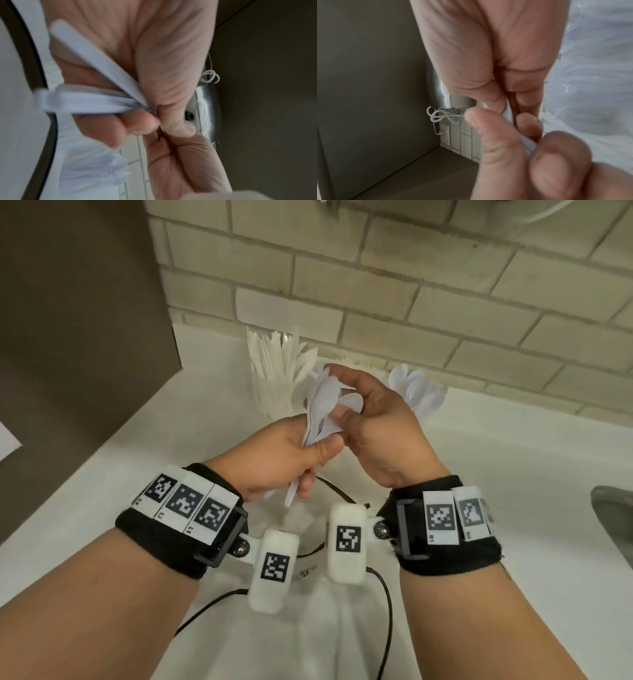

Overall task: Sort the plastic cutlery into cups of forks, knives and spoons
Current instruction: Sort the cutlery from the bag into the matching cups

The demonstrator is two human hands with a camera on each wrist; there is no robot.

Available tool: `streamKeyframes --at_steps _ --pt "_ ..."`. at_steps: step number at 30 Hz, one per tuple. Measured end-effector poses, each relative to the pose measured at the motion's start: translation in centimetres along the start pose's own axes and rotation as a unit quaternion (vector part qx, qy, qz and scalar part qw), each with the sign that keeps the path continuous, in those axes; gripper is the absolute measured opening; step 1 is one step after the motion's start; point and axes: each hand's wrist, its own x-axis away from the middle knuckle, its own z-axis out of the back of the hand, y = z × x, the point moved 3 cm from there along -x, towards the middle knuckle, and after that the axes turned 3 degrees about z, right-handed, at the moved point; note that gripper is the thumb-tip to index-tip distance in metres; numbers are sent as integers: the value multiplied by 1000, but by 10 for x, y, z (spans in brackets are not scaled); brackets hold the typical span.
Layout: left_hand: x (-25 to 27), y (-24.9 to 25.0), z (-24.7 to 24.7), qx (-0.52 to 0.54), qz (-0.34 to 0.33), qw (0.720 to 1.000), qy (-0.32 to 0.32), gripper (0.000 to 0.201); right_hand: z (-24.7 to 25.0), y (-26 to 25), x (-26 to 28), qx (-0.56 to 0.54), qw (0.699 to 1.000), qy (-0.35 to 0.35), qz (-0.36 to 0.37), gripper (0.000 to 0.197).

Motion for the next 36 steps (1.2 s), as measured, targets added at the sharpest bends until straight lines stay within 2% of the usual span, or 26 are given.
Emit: streamKeyframes --at_steps 3,7,10,15,17,19,20,22,24,25,26,28,30,33,34,36 --pt "3 -6 -7 60 30 998 -19 32 7 4 7 -16 1000 11 -21 37" --pt "2 -14 -10 105 38 993 29 33 18 6 13 18 997 69 -34 39" --pt "1 -17 -12 95 41 993 57 32 17 6 15 84 992 93 -20 40" --pt "3 -19 -20 69 45 994 68 25 4 4 13 222 969 106 22 45" --pt "3 -20 -20 43 48 994 87 24 0 9 12 150 983 103 -14 43" --pt "3 -18 -18 -16 48 992 112 31 -3 10 12 7 994 97 -44 27" --pt "4 -17 -17 -58 42 991 117 36 -5 10 12 -46 993 94 -59 19" --pt "3 -15 -19 -150 23 983 99 38 -6 12 13 -92 988 86 -91 20" --pt "3 -11 -23 -223 26 972 75 30 -7 18 11 -83 988 72 -112 42" --pt "4 -10 -25 -248 35 966 62 36 -7 21 11 -56 990 65 -111 50" --pt "3 -10 -27 -271 45 960 49 42 -7 22 11 -32 992 61 -105 50" --pt "3 -10 -27 -303 55 951 32 45 -4 22 13 -3 995 61 -85 38" --pt "3 -10 -27 -304 55 951 9 38 -1 22 15 -12 996 60 -67 30" --pt "3 -12 -27 -250 58 966 -21 16 4 21 16 -48 996 55 -45 27" --pt "3 -13 -24 -235 65 970 -21 15 7 20 15 -56 996 57 -38 27" --pt "3 -14 -9 -289 55 956 13 25 17 17 11 -86 993 84 -15 28"
